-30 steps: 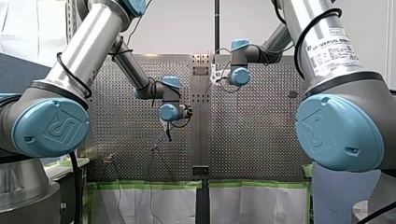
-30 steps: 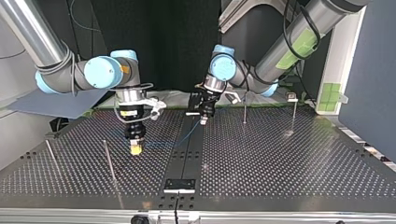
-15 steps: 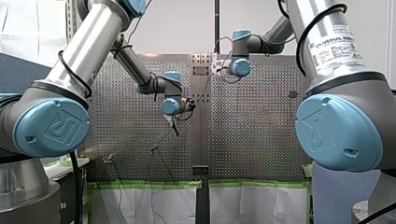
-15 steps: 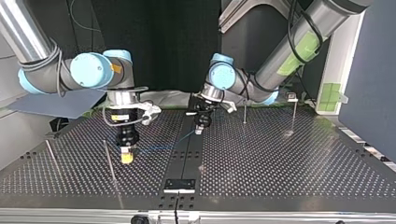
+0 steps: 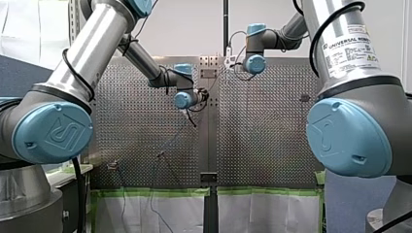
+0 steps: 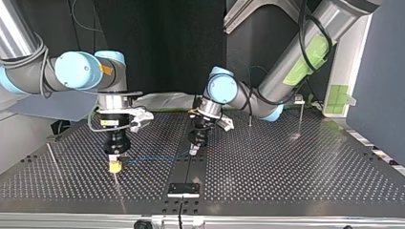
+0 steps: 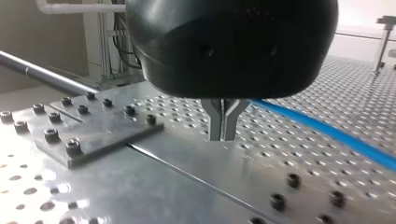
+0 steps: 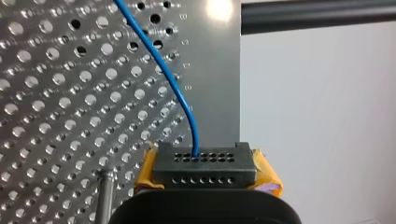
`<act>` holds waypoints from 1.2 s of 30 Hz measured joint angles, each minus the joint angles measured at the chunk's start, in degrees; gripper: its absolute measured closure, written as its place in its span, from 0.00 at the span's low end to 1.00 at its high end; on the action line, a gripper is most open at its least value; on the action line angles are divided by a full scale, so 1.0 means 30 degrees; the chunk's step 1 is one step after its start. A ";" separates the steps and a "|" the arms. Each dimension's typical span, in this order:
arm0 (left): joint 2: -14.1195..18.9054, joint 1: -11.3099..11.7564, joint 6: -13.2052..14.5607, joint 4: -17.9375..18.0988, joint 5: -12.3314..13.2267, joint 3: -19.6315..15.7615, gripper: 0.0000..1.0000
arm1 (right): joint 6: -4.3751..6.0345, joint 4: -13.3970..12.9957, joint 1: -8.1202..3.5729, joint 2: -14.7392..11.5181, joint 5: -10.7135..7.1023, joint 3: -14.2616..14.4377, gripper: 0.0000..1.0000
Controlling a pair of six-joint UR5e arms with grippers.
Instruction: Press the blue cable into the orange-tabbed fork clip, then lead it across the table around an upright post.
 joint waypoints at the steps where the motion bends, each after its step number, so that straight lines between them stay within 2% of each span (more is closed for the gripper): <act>1: -0.0001 -0.0029 -0.0010 -0.0054 0.0025 0.0149 0.99 | 0.0005 0.0010 -0.0060 -0.0007 0.0000 -0.0001 1.00; 24: -0.0055 -0.0811 -0.1027 -0.0240 0.0740 0.2011 0.99 | 0.0222 0.0056 -0.1408 -0.0239 0.0037 -0.0005 1.00; 36: -0.0070 -0.1248 -0.1364 -0.0471 0.0755 0.2855 0.99 | 0.0811 0.0087 -0.2203 -0.0610 -0.0045 -0.0003 1.00</act>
